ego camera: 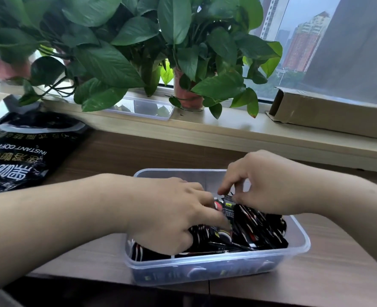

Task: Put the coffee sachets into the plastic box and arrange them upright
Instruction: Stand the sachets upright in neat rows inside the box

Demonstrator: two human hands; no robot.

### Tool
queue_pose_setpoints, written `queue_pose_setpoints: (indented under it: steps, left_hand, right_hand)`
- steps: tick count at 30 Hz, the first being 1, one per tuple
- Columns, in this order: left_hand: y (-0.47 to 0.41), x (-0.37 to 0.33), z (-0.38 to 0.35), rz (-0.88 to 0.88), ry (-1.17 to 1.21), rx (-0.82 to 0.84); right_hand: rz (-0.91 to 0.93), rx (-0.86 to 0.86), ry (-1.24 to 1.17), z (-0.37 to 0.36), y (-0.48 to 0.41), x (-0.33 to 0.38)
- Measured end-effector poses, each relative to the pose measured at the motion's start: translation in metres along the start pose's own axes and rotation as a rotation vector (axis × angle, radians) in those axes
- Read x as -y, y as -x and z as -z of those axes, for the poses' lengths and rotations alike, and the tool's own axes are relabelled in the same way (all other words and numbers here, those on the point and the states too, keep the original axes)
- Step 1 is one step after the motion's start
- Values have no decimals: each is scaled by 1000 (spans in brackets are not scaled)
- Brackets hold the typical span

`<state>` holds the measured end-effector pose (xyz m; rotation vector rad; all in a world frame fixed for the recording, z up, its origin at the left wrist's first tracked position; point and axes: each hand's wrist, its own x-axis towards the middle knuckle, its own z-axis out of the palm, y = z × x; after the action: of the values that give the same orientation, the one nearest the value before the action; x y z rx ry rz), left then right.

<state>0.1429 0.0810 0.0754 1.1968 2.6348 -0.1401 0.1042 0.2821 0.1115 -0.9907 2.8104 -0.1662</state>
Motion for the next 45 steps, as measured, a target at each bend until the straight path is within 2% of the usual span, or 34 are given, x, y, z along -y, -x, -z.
queue_pose_setpoints:
  steps: [4,6,9,16,19,26,33,37,40,45]
  left_hand:
    - [-10,-5,-3,-27,-95,-31]
    - [-10,-4,-5,-19,-90,-19]
    - [-6,0,-6,13,-31,31]
    - [-1,5,-10,26,-11,35]
    - [0,4,-9,25,-32,46]
    - [-1,3,-12,37,-41,39]
    - [1,3,-13,49,-6,44]
    - [1,3,-12,50,15,60]
    - [2,4,-11,52,29,69]
    - [3,4,-11,58,8,89]
  right_hand:
    - [222,152,216,-12,-1,-6]
    - [236,239,240,-21,-1,-7]
    - [206,278,243,-24,1,-13]
    - [304,210,272,-23,-4,-16]
    - [360,247,277,-29,-5,-15]
    - [370,248,418,-16,-12,-5]
    - [320,275,421,-17,-7,4]
    - [449,235,428,-25,-8,0]
    - [404,285,463,-28,-10,3]
    - [384,310,384,-28,-5,2]
